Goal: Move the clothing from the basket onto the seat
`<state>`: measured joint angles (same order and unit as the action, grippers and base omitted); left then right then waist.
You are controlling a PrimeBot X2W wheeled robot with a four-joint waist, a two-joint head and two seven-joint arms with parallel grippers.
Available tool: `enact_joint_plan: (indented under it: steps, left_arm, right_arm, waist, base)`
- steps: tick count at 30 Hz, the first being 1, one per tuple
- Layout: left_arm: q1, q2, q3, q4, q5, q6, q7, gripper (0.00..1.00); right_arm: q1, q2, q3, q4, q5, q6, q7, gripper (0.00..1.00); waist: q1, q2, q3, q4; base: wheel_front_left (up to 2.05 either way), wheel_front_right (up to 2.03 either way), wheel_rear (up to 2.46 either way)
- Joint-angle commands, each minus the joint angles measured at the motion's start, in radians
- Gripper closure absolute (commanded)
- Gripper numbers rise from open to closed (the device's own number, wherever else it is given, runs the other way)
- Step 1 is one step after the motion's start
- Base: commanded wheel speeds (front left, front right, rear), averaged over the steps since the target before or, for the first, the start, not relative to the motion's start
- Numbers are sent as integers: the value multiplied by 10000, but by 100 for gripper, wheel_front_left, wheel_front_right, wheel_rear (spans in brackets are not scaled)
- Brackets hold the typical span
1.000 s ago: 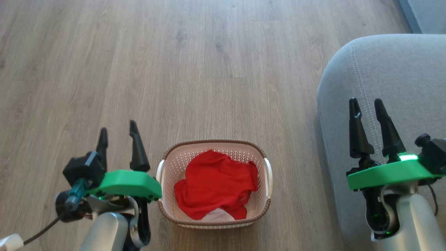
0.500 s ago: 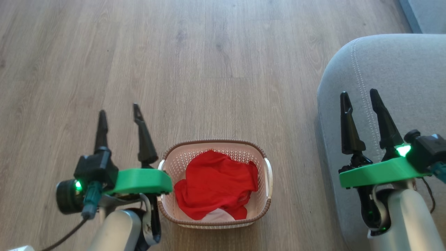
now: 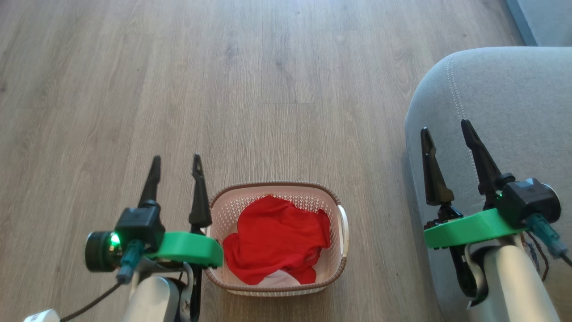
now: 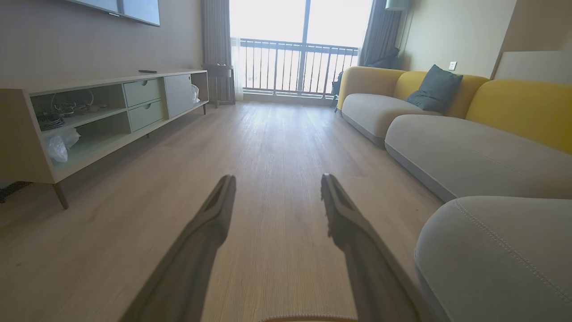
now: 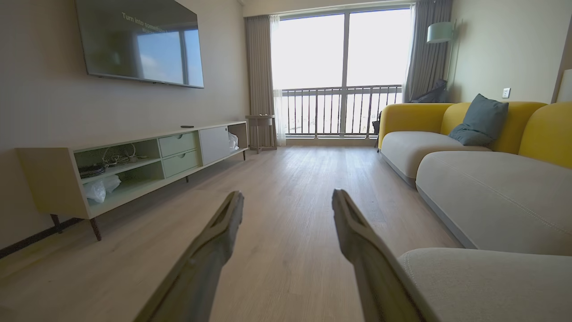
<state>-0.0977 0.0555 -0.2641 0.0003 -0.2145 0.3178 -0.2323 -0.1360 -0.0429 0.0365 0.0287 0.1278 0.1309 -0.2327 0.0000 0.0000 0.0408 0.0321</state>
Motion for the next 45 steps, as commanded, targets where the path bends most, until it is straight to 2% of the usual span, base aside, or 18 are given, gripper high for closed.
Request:
enact_joint_plan:
  steps: [1, 4, 9, 13, 18, 36, 45]
  left_arm:
    - [-240, -41, 205, -117, 327, -209, -194, 0]
    - [-233, -47, 63, 211, 343, -453, -282, 0]
    - [-190, -50, -113, 747, 20, -832, -295, 0]
    - [-125, -51, -324, 1274, 305, -1012, -295, 0]
    - [-61, -51, -361, 1570, -155, -1170, -295, 0]
    - [-93, -52, -195, 1813, -683, -1383, -295, 0]
    - [-571, -52, -491, 2245, -779, -1293, -295, 0]
  right_arm:
    - [-341, -92, 271, -272, -330, -2, -190, 0]
    - [-289, -92, 350, 0, -787, -2, -278, 0]
    - [-256, -97, 419, 898, -929, -2, -291, 0]
    - [-319, -96, 451, 1203, -916, -2, -291, 0]
    - [-366, -92, 398, 1502, -865, -2, -291, 0]
    - [-505, -102, 307, 1823, -1054, -2, -291, 0]
    - [-711, -280, 41, 1912, -1181, -2, -291, 0]
  waist:
    - [0, 0, -1, 1]
    - [0, 0, 7, 4]
    - [0, 0, 45, -3]
    - [0, 0, 35, -37]
    - [0, 0, 21, -71]
    - [0, 0, 272, -204]
    - [0, 0, 1337, -342]
  base:
    - [0, 0, 0]
    - [0, 0, 0]
    - [0, 0, 0]
    - [0, 0, 0]
    - [0, 0, 0]
    - [0, 0, 0]
    - [0, 0, 0]
